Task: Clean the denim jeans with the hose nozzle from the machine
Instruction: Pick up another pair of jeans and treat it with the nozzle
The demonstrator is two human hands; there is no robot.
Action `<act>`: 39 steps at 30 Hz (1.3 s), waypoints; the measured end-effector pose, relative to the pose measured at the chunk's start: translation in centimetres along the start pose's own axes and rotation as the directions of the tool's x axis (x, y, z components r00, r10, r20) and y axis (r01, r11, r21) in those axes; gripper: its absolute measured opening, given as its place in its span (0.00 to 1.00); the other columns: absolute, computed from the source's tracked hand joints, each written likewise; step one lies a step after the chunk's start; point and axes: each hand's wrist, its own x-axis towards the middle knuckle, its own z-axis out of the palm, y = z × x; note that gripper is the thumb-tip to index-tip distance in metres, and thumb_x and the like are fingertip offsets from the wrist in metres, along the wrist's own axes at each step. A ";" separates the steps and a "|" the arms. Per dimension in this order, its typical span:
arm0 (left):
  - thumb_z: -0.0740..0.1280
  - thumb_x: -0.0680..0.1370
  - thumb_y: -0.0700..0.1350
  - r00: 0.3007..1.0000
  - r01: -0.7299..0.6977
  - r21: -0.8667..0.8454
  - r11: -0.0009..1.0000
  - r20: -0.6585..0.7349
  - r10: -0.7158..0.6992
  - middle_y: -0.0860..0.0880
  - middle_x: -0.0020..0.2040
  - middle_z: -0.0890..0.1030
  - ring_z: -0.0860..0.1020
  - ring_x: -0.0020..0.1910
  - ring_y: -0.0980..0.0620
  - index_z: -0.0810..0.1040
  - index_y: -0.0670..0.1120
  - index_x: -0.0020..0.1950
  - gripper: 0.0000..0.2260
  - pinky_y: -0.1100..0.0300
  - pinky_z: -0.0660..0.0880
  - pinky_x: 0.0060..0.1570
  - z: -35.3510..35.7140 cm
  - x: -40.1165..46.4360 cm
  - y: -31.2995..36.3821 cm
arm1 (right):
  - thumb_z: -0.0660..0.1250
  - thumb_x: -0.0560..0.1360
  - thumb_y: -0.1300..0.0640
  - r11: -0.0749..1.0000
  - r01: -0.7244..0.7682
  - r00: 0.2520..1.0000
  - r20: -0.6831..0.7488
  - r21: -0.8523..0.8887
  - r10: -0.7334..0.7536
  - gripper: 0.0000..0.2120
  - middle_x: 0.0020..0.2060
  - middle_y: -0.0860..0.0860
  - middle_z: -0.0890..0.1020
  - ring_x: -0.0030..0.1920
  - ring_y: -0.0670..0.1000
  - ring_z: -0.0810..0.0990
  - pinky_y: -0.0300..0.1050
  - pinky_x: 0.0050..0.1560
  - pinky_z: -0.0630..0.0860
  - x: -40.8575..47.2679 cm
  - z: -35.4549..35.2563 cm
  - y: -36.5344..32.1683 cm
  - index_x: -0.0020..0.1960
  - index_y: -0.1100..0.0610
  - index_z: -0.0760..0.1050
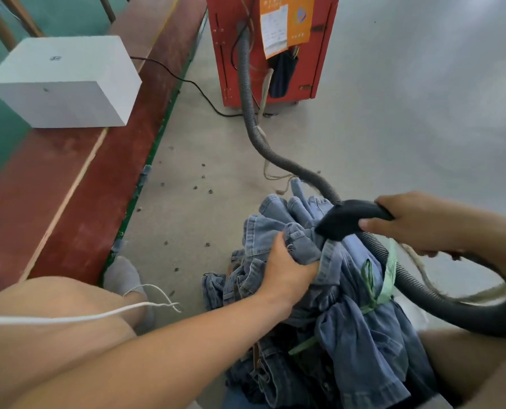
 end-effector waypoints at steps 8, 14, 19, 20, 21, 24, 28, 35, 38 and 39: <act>0.77 0.72 0.31 0.975 0.182 -0.363 0.914 0.187 -0.120 0.42 0.51 0.87 0.85 0.50 0.43 0.81 0.44 0.57 0.16 0.50 0.83 0.46 -1.9 -0.4 0.3 | 0.65 0.76 0.35 0.989 0.048 0.999 -0.004 0.140 -0.048 0.12 0.29 0.51 0.81 0.22 0.51 0.80 0.42 0.24 0.77 -1.3 -0.4 0.7 0.43 0.43 0.75; 0.73 0.76 0.30 0.943 0.134 -0.227 0.965 0.330 -0.054 0.37 0.58 0.84 0.82 0.59 0.37 0.78 0.39 0.66 0.19 0.40 0.79 0.62 -1.1 -2.2 1.4 | 0.63 0.82 0.39 0.999 0.008 0.977 -0.215 0.043 0.001 0.15 0.31 0.52 0.81 0.20 0.46 0.78 0.43 0.22 0.74 1.3 0.6 -0.8 0.46 0.49 0.71; 0.62 0.77 0.26 0.931 0.245 -0.551 0.798 0.363 -0.035 0.38 0.60 0.83 0.82 0.57 0.40 0.74 0.39 0.69 0.21 0.49 0.81 0.56 -2.0 -2.0 3.4 | 0.65 0.78 0.37 0.972 0.162 0.932 -0.351 0.168 -0.095 0.12 0.25 0.49 0.80 0.20 0.50 0.78 0.42 0.21 0.75 -0.4 -2.1 0.8 0.43 0.44 0.71; 0.59 0.75 0.25 0.920 0.257 -0.588 0.767 0.391 -0.009 0.38 0.61 0.82 0.82 0.58 0.41 0.74 0.40 0.68 0.24 0.51 0.80 0.56 -2.3 -2.0 3.6 | 0.65 0.77 0.36 0.966 0.190 0.942 -0.311 0.173 -0.129 0.11 0.25 0.48 0.80 0.20 0.51 0.78 0.45 0.21 0.77 -1.1 -2.1 0.8 0.42 0.42 0.72; 0.56 0.74 0.24 0.913 0.259 -0.599 0.758 0.409 0.011 0.38 0.63 0.82 0.81 0.60 0.41 0.75 0.40 0.69 0.26 0.51 0.79 0.58 -2.5 -2.0 3.8 | 0.66 0.76 0.35 0.961 0.206 0.953 -0.259 0.184 -0.154 0.10 0.25 0.49 0.79 0.21 0.51 0.78 0.49 0.22 0.78 -1.7 -1.9 0.8 0.43 0.40 0.72; 0.50 0.72 0.22 0.897 0.252 -0.579 0.775 0.440 0.037 0.38 0.67 0.80 0.78 0.65 0.40 0.73 0.42 0.74 0.34 0.51 0.76 0.63 -2.5 -2.1 3.9 | 0.66 0.75 0.36 0.957 0.212 0.976 -0.083 0.198 -0.200 0.09 0.27 0.48 0.79 0.21 0.51 0.78 0.45 0.23 0.75 -2.5 -0.8 0.0 0.45 0.39 0.73; 0.46 0.70 0.20 0.852 0.281 -0.611 0.740 0.514 0.101 0.36 0.73 0.74 0.74 0.73 0.38 0.69 0.40 0.78 0.38 0.47 0.67 0.76 -2.7 -1.9 3.6 | 0.63 0.74 0.32 0.977 0.200 0.980 -0.002 0.072 -0.200 0.10 0.31 0.45 0.82 0.23 0.47 0.79 0.38 0.24 0.73 -2.0 -0.1 -1.0 0.45 0.37 0.73; 0.46 0.67 0.21 0.881 0.308 -0.694 0.651 0.466 0.079 0.39 0.67 0.79 0.78 0.66 0.43 0.73 0.37 0.74 0.38 0.53 0.70 0.73 -3.1 -1.5 4.0 | 0.58 0.73 0.28 0.982 0.186 0.945 -0.269 -0.016 -0.184 0.15 0.32 0.45 0.81 0.31 0.45 0.79 0.46 0.32 0.73 -1.1 1.0 -0.8 0.47 0.39 0.70; 0.49 0.73 0.22 0.890 0.301 -0.675 0.673 0.452 0.055 0.41 0.58 0.83 0.82 0.55 0.46 0.77 0.38 0.69 0.30 0.57 0.80 0.57 -3.3 -1.4 4.4 | 0.57 0.72 0.26 0.981 0.196 0.937 -0.296 0.007 -0.185 0.14 0.37 0.33 0.80 0.36 0.37 0.79 0.44 0.30 0.70 -2.0 0.9 -1.0 0.48 0.34 0.68; 0.50 0.75 0.23 0.890 0.307 -0.665 0.680 0.454 0.043 0.42 0.56 0.84 0.83 0.53 0.47 0.78 0.39 0.67 0.27 0.58 0.81 0.53 -3.2 -1.5 4.5 | 0.57 0.72 0.27 0.983 0.181 0.932 -0.321 0.012 -0.168 0.14 0.34 0.38 0.81 0.34 0.39 0.80 0.44 0.29 0.69 -2.1 1.0 -1.2 0.48 0.35 0.69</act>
